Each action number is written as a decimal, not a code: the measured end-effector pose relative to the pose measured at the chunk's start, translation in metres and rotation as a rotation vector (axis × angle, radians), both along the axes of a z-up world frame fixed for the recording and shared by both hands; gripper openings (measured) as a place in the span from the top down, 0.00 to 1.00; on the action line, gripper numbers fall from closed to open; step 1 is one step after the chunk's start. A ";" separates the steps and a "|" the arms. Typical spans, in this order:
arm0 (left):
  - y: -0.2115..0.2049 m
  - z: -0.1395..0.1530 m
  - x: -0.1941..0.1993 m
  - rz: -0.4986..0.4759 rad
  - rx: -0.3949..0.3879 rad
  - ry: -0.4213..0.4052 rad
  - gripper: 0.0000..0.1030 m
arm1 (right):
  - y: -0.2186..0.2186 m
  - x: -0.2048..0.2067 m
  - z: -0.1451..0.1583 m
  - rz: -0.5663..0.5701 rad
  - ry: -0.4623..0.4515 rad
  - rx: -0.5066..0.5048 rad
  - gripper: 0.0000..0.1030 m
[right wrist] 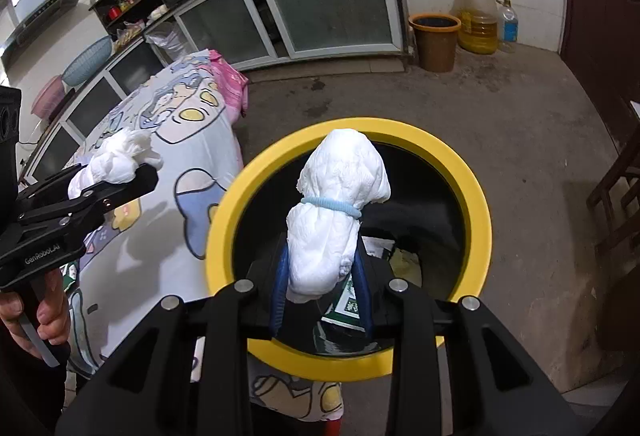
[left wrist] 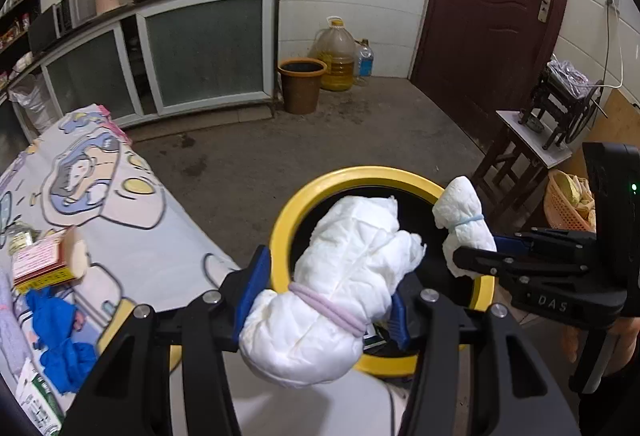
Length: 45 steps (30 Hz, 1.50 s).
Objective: Collect trash
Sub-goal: 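Carry both white bundles over the bin and open both tools to drop them, then reach the right tool to the red box while the left tool reaches the green milk bag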
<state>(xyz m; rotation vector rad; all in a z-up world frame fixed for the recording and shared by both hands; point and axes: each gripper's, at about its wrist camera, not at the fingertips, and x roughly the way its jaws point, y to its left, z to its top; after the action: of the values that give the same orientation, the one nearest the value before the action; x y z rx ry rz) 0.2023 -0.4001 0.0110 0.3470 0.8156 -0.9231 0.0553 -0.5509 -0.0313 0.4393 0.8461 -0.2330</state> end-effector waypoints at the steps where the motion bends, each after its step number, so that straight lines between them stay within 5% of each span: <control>1: -0.003 -0.002 0.000 -0.003 0.003 0.004 0.53 | -0.002 0.000 -0.001 -0.002 0.002 0.002 0.73; 12: -0.041 -0.025 0.000 -0.008 0.032 0.054 0.52 | -0.013 0.001 -0.020 -0.017 0.044 0.039 0.72; 14: -0.043 -0.028 0.002 -0.001 0.032 0.068 0.45 | -0.016 0.000 -0.021 -0.020 0.047 0.054 0.71; 18: -0.039 -0.027 0.004 0.026 0.008 0.060 0.10 | -0.020 0.000 -0.024 -0.032 0.064 0.054 0.46; 23: -0.022 -0.025 0.011 0.091 0.004 0.054 0.08 | -0.026 -0.009 -0.030 -0.067 0.087 0.064 0.45; 33: 0.063 -0.002 0.020 0.190 -0.019 0.016 0.08 | -0.017 -0.016 -0.020 -0.072 0.061 0.067 0.45; 45: 0.212 0.035 0.024 0.382 -0.026 -0.056 0.08 | 0.061 0.033 0.013 0.101 0.021 -0.011 0.45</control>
<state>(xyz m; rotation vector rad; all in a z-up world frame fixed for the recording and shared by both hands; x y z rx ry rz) 0.2264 -0.1885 0.0459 0.1839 0.7840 -0.5639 0.0883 -0.4898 -0.0184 0.3834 0.8845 -0.1492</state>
